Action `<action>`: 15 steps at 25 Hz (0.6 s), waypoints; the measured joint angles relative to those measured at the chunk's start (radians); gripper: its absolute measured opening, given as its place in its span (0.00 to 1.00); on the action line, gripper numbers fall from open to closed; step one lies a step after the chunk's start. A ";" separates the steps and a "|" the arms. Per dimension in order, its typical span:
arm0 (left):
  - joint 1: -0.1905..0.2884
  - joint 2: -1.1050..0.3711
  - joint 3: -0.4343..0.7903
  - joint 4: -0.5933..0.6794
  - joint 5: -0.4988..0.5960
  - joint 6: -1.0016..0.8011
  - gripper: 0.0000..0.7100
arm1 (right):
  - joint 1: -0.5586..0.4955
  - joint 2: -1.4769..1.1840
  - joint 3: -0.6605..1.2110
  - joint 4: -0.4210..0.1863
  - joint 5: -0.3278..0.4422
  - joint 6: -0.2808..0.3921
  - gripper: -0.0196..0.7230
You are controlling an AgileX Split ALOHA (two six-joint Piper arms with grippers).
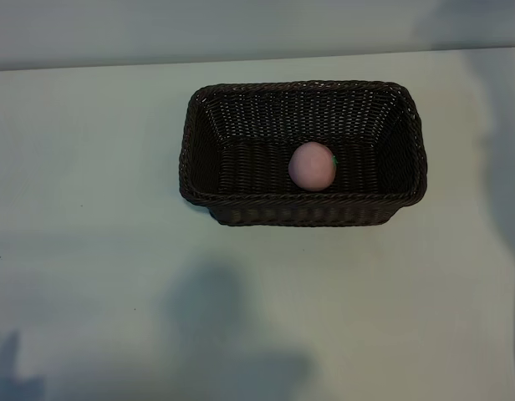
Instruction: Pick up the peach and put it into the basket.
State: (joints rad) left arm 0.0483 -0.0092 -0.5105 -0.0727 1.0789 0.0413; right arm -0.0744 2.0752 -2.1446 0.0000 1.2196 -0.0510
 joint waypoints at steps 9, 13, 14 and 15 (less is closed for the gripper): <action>0.000 0.000 0.000 0.000 0.000 0.000 0.83 | -0.120 -0.110 0.171 0.065 0.000 -0.031 0.79; 0.000 0.000 0.001 0.000 0.000 0.000 0.83 | -0.130 -0.234 0.284 0.078 0.000 -0.034 0.79; 0.000 0.000 0.001 0.000 0.000 0.000 0.83 | -0.130 -0.266 0.317 0.080 0.000 -0.034 0.79; 0.000 0.000 0.001 0.000 0.000 0.000 0.83 | -0.130 -0.305 0.350 0.086 0.000 -0.034 0.79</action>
State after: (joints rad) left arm 0.0483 -0.0092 -0.5097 -0.0727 1.0789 0.0413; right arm -0.2042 1.7698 -1.7941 0.0864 1.2198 -0.0853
